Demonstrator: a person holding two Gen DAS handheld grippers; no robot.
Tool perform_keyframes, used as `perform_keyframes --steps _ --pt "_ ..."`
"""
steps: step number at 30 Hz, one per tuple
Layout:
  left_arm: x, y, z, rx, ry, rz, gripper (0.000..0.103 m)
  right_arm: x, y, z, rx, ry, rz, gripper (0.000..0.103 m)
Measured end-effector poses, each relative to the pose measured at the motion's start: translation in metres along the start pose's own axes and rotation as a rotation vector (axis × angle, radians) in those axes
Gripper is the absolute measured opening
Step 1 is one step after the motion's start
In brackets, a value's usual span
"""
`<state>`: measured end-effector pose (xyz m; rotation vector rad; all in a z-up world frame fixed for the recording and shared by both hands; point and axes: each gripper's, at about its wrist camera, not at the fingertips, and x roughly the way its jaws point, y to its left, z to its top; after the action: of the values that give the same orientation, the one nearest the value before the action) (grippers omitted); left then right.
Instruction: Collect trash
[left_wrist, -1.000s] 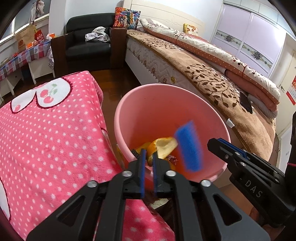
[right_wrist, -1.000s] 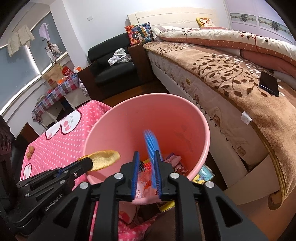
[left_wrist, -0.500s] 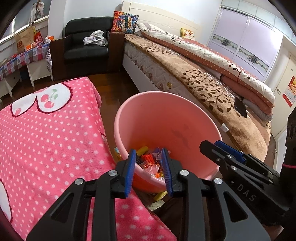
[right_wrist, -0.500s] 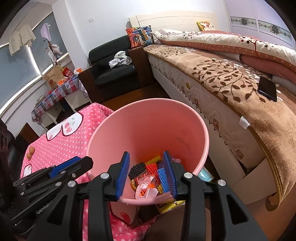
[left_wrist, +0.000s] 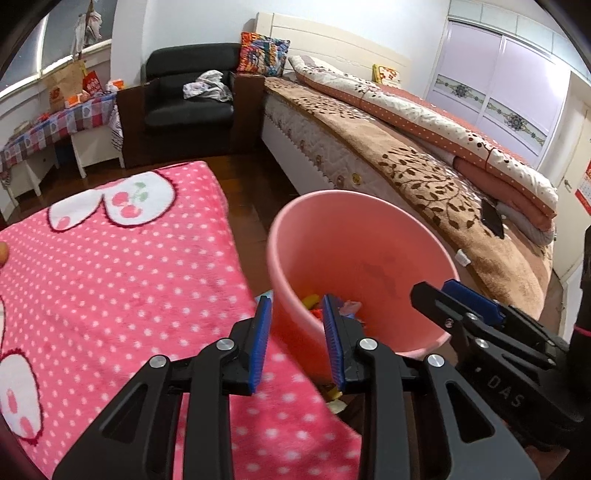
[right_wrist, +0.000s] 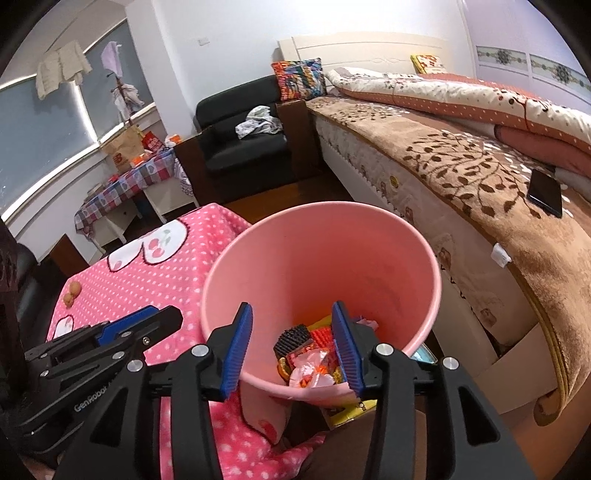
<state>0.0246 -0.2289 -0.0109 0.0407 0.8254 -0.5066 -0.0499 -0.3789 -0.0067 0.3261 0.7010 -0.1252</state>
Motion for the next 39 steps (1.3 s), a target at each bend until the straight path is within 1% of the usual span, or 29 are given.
perform_keyframes --steps 10,15,21,26,30,39 --pt "-0.021 0.027 -0.01 -0.018 -0.043 0.071 0.029 -0.007 0.041 -0.012 -0.115 -0.038 0.046 0.051" --pt "-0.028 0.041 -0.015 -0.039 -0.044 0.097 0.029 -0.01 0.064 -0.019 -0.167 -0.049 0.07 0.056" --pt "-0.037 0.059 -0.024 -0.067 -0.041 0.125 0.029 -0.006 0.084 -0.027 -0.2 -0.029 0.103 0.057" --pt "-0.046 0.074 -0.03 -0.095 -0.05 0.15 0.029 -0.009 0.099 -0.03 -0.221 -0.043 0.128 0.058" --pt "-0.055 0.083 -0.034 -0.109 -0.068 0.18 0.029 -0.011 0.11 -0.032 -0.23 -0.062 0.153 0.062" --pt "-0.077 0.106 -0.042 -0.142 -0.116 0.257 0.029 -0.01 0.138 -0.039 -0.272 -0.061 0.216 0.063"
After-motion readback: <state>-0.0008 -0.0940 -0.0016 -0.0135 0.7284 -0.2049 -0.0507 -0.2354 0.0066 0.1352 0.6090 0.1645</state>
